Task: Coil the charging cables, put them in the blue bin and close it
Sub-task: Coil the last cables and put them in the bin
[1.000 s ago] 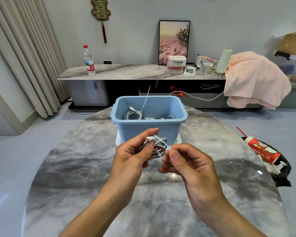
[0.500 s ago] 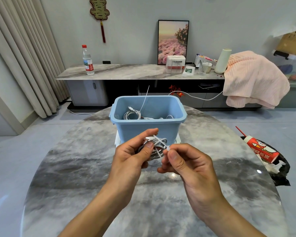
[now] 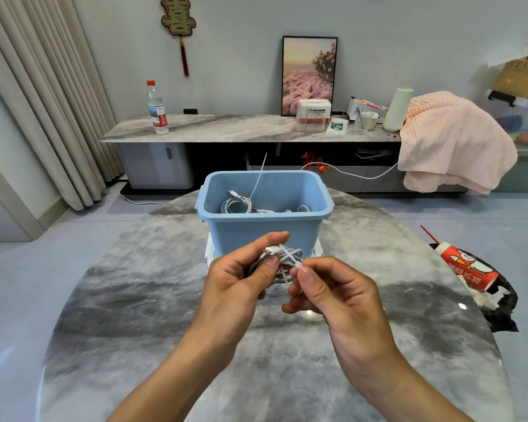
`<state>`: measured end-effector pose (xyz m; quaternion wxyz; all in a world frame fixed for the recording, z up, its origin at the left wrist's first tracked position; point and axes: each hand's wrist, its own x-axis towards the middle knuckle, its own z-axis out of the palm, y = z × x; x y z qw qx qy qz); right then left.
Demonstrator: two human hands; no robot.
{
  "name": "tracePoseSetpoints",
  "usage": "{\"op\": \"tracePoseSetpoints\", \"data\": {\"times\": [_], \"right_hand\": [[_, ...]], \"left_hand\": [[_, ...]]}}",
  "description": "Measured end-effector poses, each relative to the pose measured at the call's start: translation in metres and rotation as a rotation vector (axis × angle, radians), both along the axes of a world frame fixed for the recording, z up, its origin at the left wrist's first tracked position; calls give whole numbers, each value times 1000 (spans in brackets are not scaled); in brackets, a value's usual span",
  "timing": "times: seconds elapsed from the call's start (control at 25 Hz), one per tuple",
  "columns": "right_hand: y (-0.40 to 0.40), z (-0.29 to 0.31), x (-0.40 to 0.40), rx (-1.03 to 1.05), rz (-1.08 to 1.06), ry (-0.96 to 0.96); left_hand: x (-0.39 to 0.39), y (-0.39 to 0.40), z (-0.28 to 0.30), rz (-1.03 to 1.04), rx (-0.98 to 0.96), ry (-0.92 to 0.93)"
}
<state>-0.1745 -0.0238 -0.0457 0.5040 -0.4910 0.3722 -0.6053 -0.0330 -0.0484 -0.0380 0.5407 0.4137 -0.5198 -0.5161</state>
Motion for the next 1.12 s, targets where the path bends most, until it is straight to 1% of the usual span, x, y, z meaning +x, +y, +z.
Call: {"op": "tracePoseSetpoints", "data": {"times": [0.36, 0.44, 0.52, 0.6, 0.72, 0.8, 1.0, 1.12], "right_hand": [[0, -1, 0, 6, -13, 39], [0, -2, 0, -58, -64, 93], [0, -4, -3, -198, -157, 255], [-2, 0, -8, -371, -202, 436], [-7, 9, -21, -531, -217, 586], [-11, 14, -29, -575, -250, 629], [-16, 22, -42, -582, -276, 624], [-16, 24, -44, -595, -285, 653]], "left_hand": [[0, 3, 4, -12, -18, -32], [-1, 4, 5, -28, -14, -25], [-2, 6, 7, -50, -20, -21], [-4, 7, 8, -86, -10, -12], [-6, 9, 9, -154, 16, -32], [-7, 10, 10, -175, 53, -40], [-5, 7, 5, -174, 146, -106], [-5, 5, 3, -172, 187, -106]]}}
